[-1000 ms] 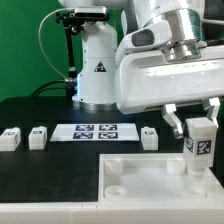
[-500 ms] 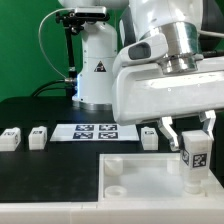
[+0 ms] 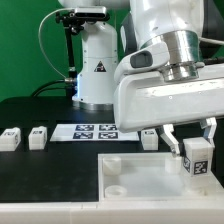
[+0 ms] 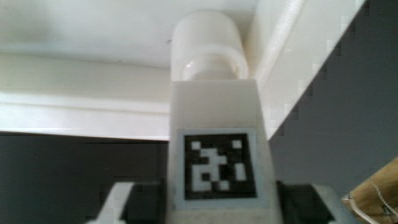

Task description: Assemble one leg

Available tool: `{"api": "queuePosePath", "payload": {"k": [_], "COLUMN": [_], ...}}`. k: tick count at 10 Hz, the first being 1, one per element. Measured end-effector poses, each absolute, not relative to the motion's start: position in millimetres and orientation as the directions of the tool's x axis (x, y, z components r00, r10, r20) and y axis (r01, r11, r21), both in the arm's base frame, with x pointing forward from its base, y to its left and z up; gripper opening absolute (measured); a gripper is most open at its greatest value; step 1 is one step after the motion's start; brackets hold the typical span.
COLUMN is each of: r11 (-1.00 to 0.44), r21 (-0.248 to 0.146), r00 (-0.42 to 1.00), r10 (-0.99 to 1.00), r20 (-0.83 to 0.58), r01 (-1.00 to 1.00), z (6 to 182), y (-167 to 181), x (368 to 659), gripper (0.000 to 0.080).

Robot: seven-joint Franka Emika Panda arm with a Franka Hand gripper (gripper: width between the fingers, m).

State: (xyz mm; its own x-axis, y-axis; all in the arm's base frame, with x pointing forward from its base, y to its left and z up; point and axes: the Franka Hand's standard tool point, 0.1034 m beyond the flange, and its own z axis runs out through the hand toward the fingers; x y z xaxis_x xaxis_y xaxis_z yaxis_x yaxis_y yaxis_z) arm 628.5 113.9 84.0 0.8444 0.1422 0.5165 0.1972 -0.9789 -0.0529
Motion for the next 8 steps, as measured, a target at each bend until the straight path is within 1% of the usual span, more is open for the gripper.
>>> {"api": "queuePosePath", "payload": {"k": [1,2,3,4,5,8], "r11": [-0.979,-0.979,-0.979,-0.979,-0.979,-0.979], "r21": [-0.053,-0.053,-0.053,-0.053,-0.053,-0.053], "r00": [0.844,0.844,0.845,0.845,0.845,0.845], "r10": [0.142,0.142,0.142,0.142,0.142,0.142], "r20": [0.516,0.516,0.516,0.516,0.516,0.516], "r01": [0.197,0.197,0.197,0.197,0.197,0.197], "z": [83.9,83.9,83.8,83.8,83.8,83.8], "y": [113.9,113.9,113.9,113.9,113.9,113.9], "x": [628.5,628.5,628.5,628.5,628.4,628.4], "gripper": [0.0291,0.0467,0.0591,0.0591,0.0637,0.0648]}}
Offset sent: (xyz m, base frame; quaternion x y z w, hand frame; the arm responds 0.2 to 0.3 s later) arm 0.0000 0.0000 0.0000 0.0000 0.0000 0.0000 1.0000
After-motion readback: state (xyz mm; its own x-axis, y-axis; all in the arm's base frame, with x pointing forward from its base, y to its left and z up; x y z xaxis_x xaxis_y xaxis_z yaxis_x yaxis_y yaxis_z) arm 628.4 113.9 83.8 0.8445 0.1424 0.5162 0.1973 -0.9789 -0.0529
